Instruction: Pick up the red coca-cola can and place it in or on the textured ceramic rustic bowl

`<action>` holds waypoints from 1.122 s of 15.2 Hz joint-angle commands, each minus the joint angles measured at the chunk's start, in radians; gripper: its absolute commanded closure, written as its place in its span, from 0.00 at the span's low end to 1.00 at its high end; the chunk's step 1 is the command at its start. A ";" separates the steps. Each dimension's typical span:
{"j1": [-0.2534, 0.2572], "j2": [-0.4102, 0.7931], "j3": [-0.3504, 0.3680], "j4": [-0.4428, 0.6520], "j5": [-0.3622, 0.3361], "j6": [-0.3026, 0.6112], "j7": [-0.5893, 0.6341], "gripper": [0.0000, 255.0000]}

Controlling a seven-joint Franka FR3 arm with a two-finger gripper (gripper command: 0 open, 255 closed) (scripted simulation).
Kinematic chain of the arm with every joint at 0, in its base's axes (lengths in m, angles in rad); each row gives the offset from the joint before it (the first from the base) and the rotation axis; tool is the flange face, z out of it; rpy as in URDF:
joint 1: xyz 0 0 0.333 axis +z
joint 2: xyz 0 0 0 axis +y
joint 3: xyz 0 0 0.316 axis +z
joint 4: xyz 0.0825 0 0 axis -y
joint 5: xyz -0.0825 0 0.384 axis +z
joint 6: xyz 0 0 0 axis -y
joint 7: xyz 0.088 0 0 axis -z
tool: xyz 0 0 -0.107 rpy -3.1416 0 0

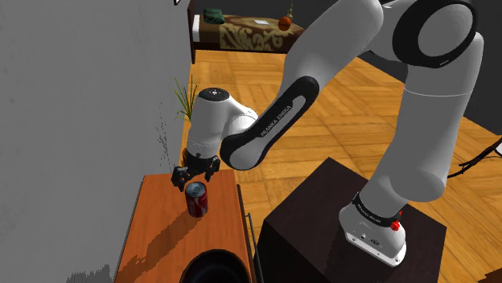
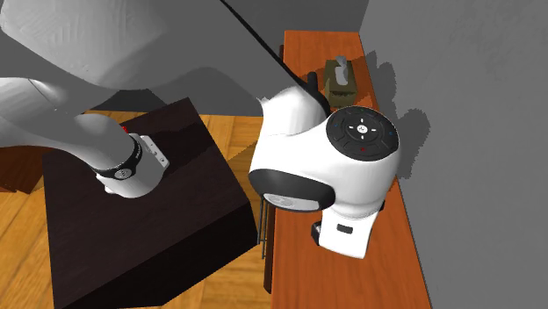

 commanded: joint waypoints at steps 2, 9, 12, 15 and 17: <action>0.022 0.042 -0.024 0.012 -0.035 0.028 0.026 0.00; 0.041 0.077 -0.047 0.024 -0.062 0.050 0.045 0.00; 0.041 0.077 -0.047 0.024 -0.062 0.050 0.045 0.00; 0.041 0.077 -0.047 0.024 -0.062 0.050 0.045 1.00; 0.041 0.077 -0.047 0.023 -0.062 0.050 0.045 1.00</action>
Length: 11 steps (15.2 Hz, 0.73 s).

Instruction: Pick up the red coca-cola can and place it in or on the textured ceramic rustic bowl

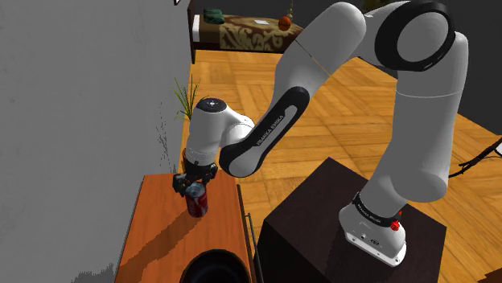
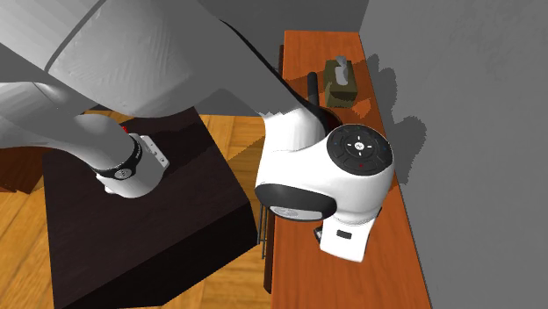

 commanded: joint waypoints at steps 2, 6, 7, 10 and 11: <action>0.000 0.001 0.000 -0.001 0.000 0.000 0.000 1.00; 0.001 0.002 0.000 0.000 0.000 0.000 0.000 1.00; -0.006 -0.010 0.008 -0.001 0.009 -0.011 -0.006 1.00; -0.024 -0.044 0.031 -0.002 0.038 -0.042 -0.026 1.00; -0.029 -0.055 0.038 -0.002 0.047 -0.053 -0.033 1.00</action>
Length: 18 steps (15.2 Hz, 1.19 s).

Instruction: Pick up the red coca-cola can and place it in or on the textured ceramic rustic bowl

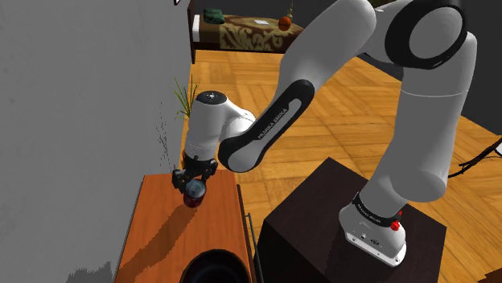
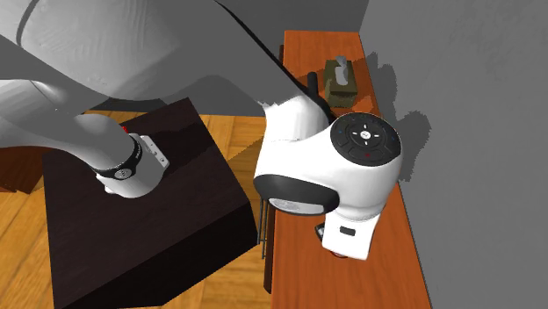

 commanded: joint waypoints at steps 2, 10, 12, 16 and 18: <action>-0.016 -0.033 0.021 0.002 0.029 -0.033 -0.020 1.00; -0.050 -0.118 0.064 0.016 0.107 -0.123 -0.071 1.00; -0.056 -0.138 0.072 0.022 0.125 -0.147 -0.083 1.00; -0.066 -0.176 0.085 0.037 0.159 -0.195 -0.106 1.00; -0.070 -0.195 0.089 0.045 0.175 -0.219 -0.116 1.00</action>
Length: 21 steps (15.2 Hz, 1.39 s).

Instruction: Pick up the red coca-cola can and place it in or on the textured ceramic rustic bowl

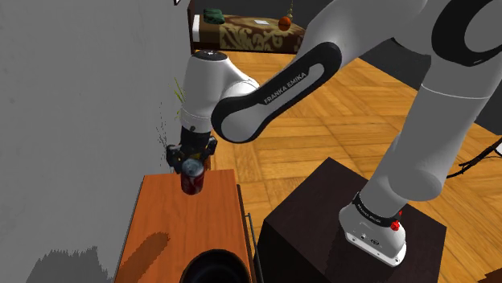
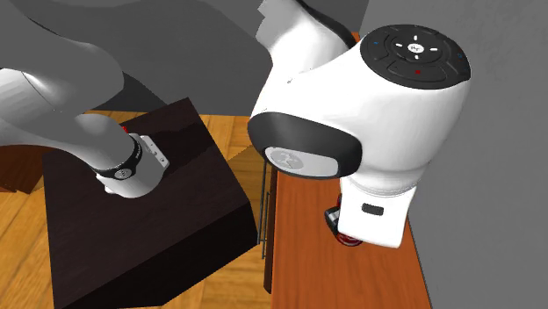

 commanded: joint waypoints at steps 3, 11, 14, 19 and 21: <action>-0.007 -0.038 0.009 0.018 0.031 -0.050 -0.018 1.00; -0.016 -0.099 0.015 0.067 0.077 -0.152 -0.047 1.00; -0.008 -0.132 0.025 0.064 0.095 -0.176 -0.038 1.00; 0.042 -0.225 0.075 -0.008 0.136 -0.180 0.042 1.00; 0.063 -0.258 0.096 -0.029 0.150 -0.186 0.077 1.00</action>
